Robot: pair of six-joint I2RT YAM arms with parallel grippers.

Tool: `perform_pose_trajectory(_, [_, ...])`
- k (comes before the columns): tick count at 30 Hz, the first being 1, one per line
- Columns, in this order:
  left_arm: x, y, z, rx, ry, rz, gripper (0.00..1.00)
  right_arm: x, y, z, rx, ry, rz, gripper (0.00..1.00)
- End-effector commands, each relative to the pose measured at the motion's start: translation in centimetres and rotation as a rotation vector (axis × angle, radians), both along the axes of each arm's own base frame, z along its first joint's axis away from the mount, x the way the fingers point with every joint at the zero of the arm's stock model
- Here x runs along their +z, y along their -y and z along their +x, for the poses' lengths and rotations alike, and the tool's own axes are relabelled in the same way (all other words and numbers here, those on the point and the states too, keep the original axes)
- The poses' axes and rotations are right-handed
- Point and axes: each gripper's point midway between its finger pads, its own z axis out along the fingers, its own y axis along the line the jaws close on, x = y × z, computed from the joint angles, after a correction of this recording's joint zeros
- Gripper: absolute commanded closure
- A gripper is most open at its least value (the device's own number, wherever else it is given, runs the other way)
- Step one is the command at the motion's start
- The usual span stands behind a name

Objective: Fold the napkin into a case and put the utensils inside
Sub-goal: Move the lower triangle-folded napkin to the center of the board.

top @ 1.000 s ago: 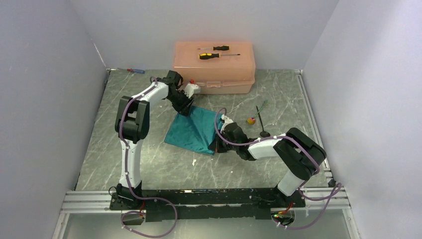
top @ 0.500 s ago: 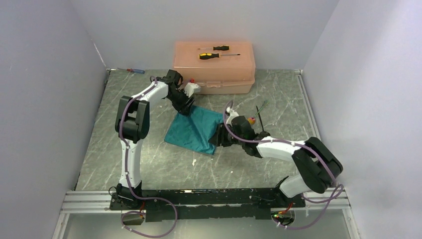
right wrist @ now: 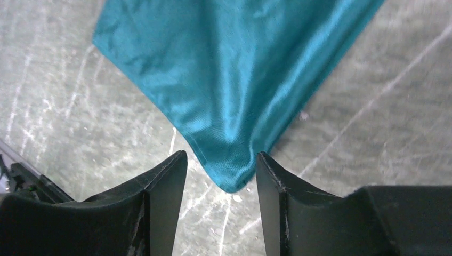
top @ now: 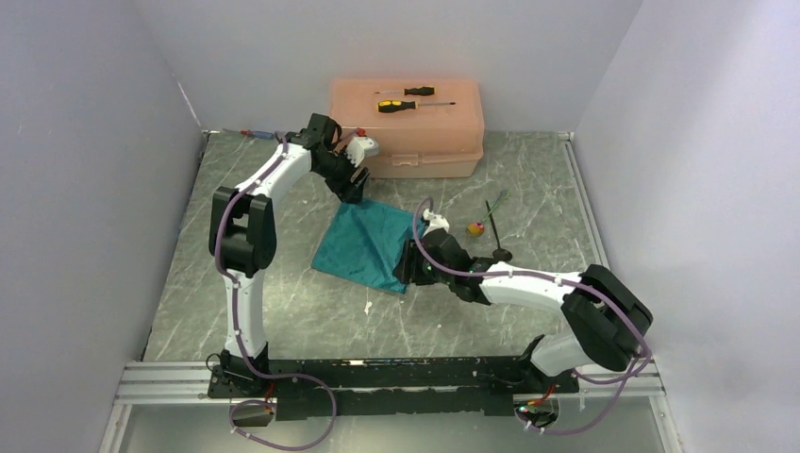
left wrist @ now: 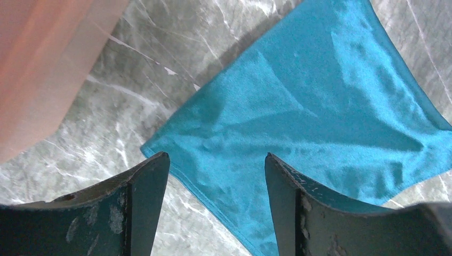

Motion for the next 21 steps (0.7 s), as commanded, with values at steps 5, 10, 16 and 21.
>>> perform_pose_trajectory(5, [-0.4,2.9,2.2,-0.125,0.159,-0.02,0.28,-2.8,1.0,-2.8,-0.066,-0.125,-0.029,0.42])
perform_pose_trajectory(10, [-2.5,3.8,2.7,-0.149,0.182,0.015,0.26,-3.8,1.7,-3.6,-0.065,-0.147,-0.054,0.41])
perform_pose_trajectory(16, [-5.1,4.1,3.1,-0.136,0.186,0.053,0.26,-4.1,0.8,-3.4,-0.037,-0.155,-0.055,0.42])
perform_pose_trajectory(21, [-6.6,4.2,3.1,-0.118,0.182,0.07,0.27,-4.6,0.1,-3.3,-0.014,-0.164,-0.054,0.44])
